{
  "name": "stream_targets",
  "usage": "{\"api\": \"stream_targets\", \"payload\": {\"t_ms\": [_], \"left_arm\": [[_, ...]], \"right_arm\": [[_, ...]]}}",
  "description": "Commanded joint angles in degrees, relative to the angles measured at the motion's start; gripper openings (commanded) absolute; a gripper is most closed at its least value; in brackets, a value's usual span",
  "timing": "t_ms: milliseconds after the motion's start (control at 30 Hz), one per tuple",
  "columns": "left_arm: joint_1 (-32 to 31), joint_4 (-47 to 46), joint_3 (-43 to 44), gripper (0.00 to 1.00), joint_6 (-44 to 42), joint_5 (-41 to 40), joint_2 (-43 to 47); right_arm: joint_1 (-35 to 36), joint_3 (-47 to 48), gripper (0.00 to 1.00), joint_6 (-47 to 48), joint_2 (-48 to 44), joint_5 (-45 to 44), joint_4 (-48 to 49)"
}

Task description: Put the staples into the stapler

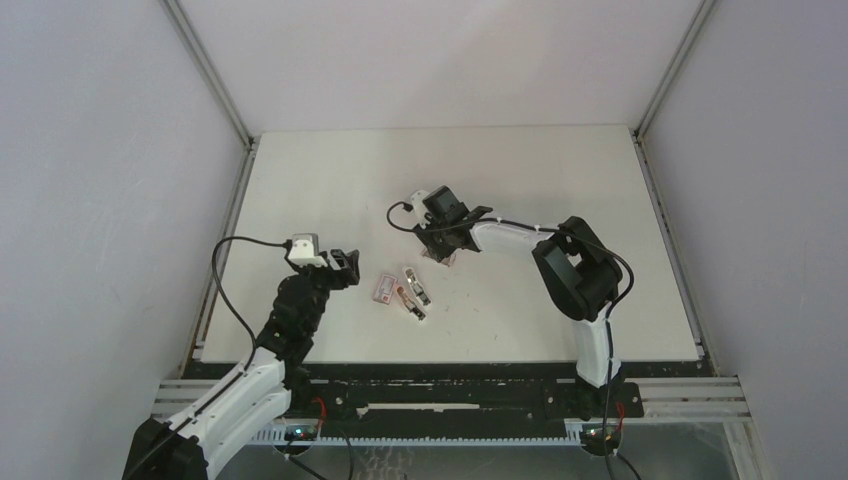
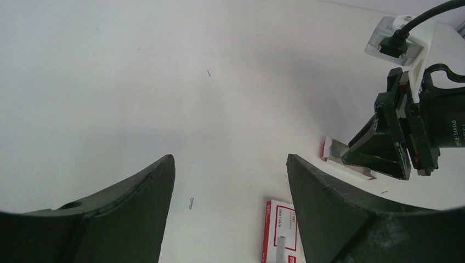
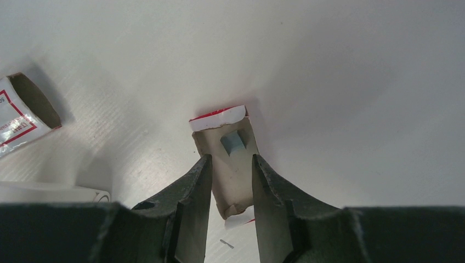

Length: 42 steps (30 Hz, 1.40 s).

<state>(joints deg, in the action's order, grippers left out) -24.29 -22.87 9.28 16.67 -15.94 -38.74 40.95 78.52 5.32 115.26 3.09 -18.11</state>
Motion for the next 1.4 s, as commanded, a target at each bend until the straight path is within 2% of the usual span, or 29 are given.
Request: {"api": "stream_targets", "payload": {"t_ms": [0,567,867,967,1133,1367], "left_arm": [[0.3,-1.3,-0.1,0.79,-1.6,-0.7,0.6],[0.2,-1.0,0.5,0.79,-1.6,-0.2,-0.4],[0.2,-1.0,0.5,0.79,-1.6,-0.1,-0.3],[0.2,-0.9,0.4,0.79,-1.6,-0.1,-0.1],[0.2,-1.1,0.2,0.79,-1.9,0.8,0.9],[0.2,0.7,1.1,0.78,0.9,4.4,6.0]], "right_arm": [[-0.1,2.8,0.32,3.4,0.2,1.1,-0.5],[0.7,6.3,0.28,5.4,4.0,0.7,-2.3],[0.3,6.2,0.14,4.3,2.4,2.3,-2.4],[-0.5,6.2,0.12,2.9,0.2,3.4,-2.3],[-2.7,3.9,0.11,-1.5,-6.4,10.6,-1.2],[-6.3,-6.0,0.11,-9.3,-20.8,26.0,3.6]]}}
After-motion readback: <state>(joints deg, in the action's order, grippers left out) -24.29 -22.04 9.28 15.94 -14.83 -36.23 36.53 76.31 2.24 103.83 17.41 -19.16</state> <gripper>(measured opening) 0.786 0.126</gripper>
